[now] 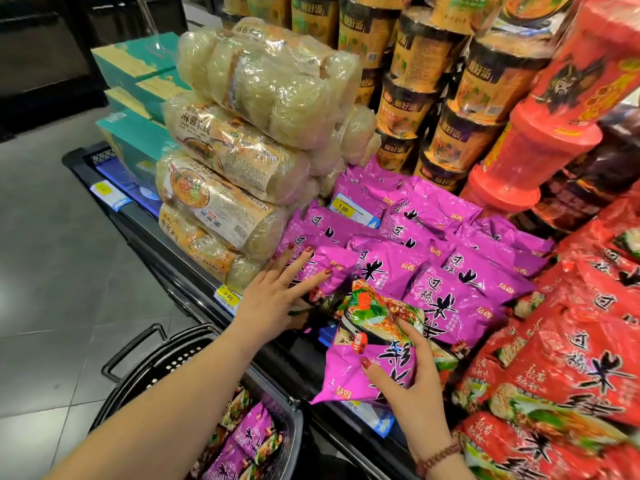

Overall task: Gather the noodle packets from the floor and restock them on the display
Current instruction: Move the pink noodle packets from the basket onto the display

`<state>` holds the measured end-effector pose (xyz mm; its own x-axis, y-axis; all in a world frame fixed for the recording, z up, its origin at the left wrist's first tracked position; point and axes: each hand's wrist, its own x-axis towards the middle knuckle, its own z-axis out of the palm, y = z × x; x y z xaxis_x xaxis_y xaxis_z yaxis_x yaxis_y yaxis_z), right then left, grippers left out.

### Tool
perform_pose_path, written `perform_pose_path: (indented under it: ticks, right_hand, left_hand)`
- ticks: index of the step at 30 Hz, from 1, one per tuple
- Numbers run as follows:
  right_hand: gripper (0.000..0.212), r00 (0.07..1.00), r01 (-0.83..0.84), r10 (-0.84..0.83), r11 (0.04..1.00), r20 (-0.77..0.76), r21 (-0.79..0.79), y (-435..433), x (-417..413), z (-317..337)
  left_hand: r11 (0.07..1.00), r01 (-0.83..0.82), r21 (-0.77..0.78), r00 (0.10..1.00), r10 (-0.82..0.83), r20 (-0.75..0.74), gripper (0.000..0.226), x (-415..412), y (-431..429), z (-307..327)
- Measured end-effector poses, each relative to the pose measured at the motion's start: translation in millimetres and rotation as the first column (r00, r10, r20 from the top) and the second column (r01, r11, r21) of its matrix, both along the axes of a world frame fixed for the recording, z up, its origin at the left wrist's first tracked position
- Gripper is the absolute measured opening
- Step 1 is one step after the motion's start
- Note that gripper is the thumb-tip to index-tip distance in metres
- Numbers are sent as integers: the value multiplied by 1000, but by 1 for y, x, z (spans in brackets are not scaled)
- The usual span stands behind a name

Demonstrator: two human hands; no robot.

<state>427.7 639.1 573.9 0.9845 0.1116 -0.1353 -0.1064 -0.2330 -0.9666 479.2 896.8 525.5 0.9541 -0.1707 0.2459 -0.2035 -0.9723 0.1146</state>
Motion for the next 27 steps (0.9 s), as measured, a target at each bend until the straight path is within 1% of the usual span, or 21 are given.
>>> perform_pose_path:
  ticks: [3, 5, 6, 7, 8, 9, 10, 11, 12, 13, 15, 17, 18, 19, 20, 21, 22, 23, 24, 25, 27]
  right_hand:
    - [72, 999, -44, 45, 998, 19, -36, -2, 3, 4]
    - [73, 993, -112, 115, 991, 37, -67, -7, 9, 11]
    - [74, 985, -163, 168, 983, 45, -89, -11, 13, 15]
    - [74, 971, -226, 234, 966, 51, -128, -16, 19, 20]
    - [74, 947, -302, 316, 936, 53, -181, -21, 25, 25]
    - [74, 914, -380, 402, 894, 52, -239, -25, 32, 32]
    - [75, 874, -448, 484, 842, 53, -299, -27, 40, 38]
    - [75, 832, -500, 551, 791, 58, -352, -28, 48, 46]
    - [75, 795, -538, 603, 750, 63, -385, -28, 56, 53]
    - [76, 763, -568, 642, 720, 73, -400, -28, 64, 61]
    - [77, 702, -609, 708, 656, 83, -446, -28, 80, 76]
    - [78, 637, -639, 770, 559, 44, -529, -29, 92, 85]
    - [79, 606, -650, 796, 502, 10, -570, -29, 95, 87]
    - [79, 578, -657, 816, 451, -20, -604, -28, 98, 89]
    - [79, 550, -664, 834, 406, -41, -628, -25, 99, 90]
    - [78, 522, -669, 852, 371, -52, -644, -21, 99, 92]
    - [78, 498, -673, 866, 346, -53, -654, -17, 99, 93]
    - [80, 480, -675, 876, 335, -47, -657, -12, 99, 95]
    - [83, 470, -676, 882, 334, -35, -657, -8, 98, 96]
    - [88, 472, -671, 881, 344, -21, -657, -6, 98, 97]
    - [101, 534, -635, 845, 411, 13, -654, -6, 98, 98]
  left_hand:
    - [999, -25, 40, 1000, 25, 4, 133, -1, -2, -1]
    - [1000, -1, 20, 1000, 1, -30, 117, -2, -4, 2]
    - [998, 41, -55, 998, -44, -53, 104, -3, -5, 6]
    - [976, 88, -198, 995, -97, -38, 88, -7, -7, 11]
    - [920, 121, -373, 992, -129, 3, 71, -10, -9, 16]
    - [829, 128, -545, 991, -123, 45, 57, -15, -14, 25]
    - [709, 103, -698, 994, -93, 52, 50, -20, -20, 35]
    - [573, 48, -818, 997, -70, 9, 46, -24, -27, 47]
    - [426, -26, -904, 995, -79, -66, 44, -27, -34, 57]
    - [280, -97, -955, 983, -121, -135, 42, -28, -40, 64]
    - [21, -222, -975, 959, -177, -222, 40, -29, -45, 72]
    - [-229, -342, -911, 929, -230, -291, 36, -30, -40, 76]
    - [-313, -379, -871, 916, -265, -303, 37, -32, -37, 75]
    - [-335, -404, -851, 902, -299, -311, 44, -34, -35, 76]
    - [-279, -428, -860, 885, -323, -335, 52, -35, -34, 76]
    - [-182, -436, -881, 870, -335, -361, 54, -36, -35, 76]
    - [-82, -419, -904, 863, -344, -369, 51, -37, -38, 74]
    - [-20, -396, -918, 861, -357, -364, 48, -37, -42, 74]
    - [-1, -389, -921, 858, -363, -362, 47, -38, -46, 71]
    - [-7, -393, -920, 861, -354, -365, 46, -38, -48, 68]
    - [-30, -399, -916, 879, -296, -373, 45, -38, -52, 63]
